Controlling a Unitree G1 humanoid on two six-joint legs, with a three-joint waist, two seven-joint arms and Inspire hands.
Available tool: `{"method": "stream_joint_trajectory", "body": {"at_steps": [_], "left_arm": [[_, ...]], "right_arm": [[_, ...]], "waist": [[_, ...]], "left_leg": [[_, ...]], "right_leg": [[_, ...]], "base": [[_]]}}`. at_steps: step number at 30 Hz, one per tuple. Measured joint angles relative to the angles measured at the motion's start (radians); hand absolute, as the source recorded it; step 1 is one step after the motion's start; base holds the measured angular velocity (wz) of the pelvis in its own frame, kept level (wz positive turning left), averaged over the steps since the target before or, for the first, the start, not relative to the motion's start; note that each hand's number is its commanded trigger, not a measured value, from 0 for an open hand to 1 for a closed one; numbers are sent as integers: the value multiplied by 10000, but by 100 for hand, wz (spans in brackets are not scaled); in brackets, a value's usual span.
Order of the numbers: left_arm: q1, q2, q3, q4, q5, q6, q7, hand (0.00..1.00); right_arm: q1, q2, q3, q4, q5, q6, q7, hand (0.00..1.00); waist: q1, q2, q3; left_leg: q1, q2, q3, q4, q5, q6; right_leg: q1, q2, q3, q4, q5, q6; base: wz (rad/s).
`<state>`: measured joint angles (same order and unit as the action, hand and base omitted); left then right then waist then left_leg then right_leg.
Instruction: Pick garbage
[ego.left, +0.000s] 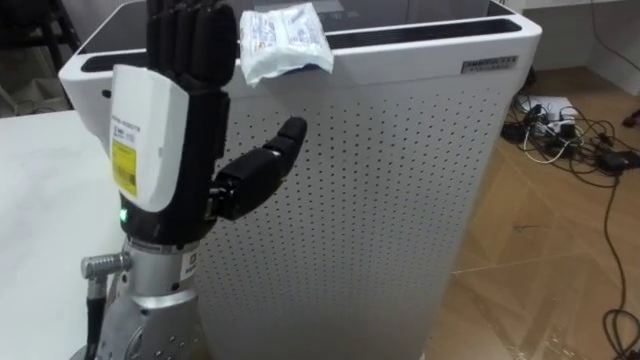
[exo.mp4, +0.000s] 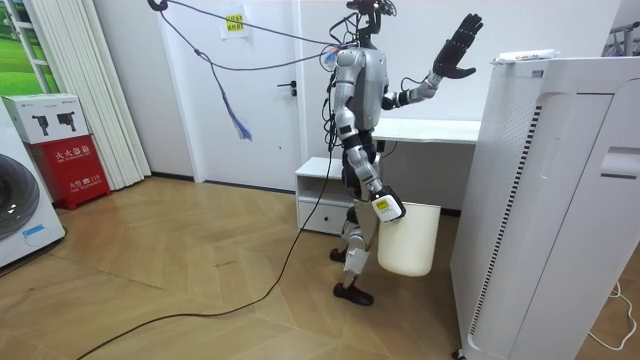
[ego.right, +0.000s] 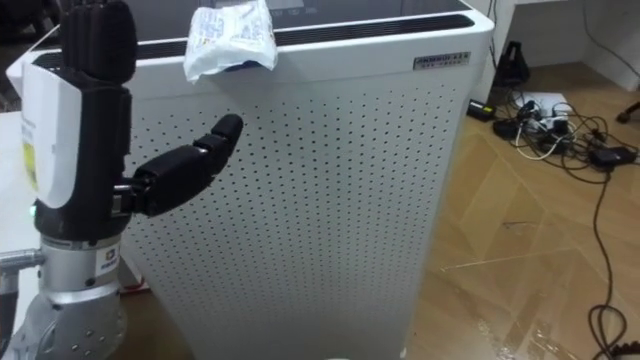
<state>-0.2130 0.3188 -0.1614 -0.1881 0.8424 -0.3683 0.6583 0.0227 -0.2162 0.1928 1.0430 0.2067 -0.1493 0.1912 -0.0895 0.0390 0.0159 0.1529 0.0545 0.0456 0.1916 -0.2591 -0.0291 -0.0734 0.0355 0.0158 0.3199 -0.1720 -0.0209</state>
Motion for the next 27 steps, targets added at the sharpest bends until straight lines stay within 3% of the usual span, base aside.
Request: {"method": "stream_joint_trajectory", "body": {"at_steps": [6,12,16,23,27], "left_arm": [[-234,210,1,1,-2,427,-155,0],[-335,546,6,270,-20,985,-423,0],[-342,552,6,613,-24,1362,-447,0],[-461,677,20,697,-19,1723,-717,0],[-740,706,19,1045,-10,2078,-1292,0]], "right_arm": [[1,-94,-206,-1,-31,201,221,100],[15,-221,-307,-305,-100,537,200,100],[14,-237,-402,-342,-158,654,114,100],[11,-237,-510,-351,-144,846,97,100],[5,-236,-581,-351,-134,875,97,100]], "waist": [[-4,31,-18],[-41,248,-41],[-124,399,-48],[-111,383,-37],[22,310,-20]], "left_leg": [[115,-10,39,-117,2,2],[161,-6,341,-235,1,3],[158,7,344,-235,3,5],[151,6,350,-236,3,5],[84,1,358,-237,3,5]], "right_leg": [[30,13,73,-108,108,42],[67,9,106,-150,126,69],[156,10,70,-286,156,89],[151,10,81,-294,152,94],[71,10,88,-273,152,94]], "base": [[-5],[-2],[4],[0],[0]]}}
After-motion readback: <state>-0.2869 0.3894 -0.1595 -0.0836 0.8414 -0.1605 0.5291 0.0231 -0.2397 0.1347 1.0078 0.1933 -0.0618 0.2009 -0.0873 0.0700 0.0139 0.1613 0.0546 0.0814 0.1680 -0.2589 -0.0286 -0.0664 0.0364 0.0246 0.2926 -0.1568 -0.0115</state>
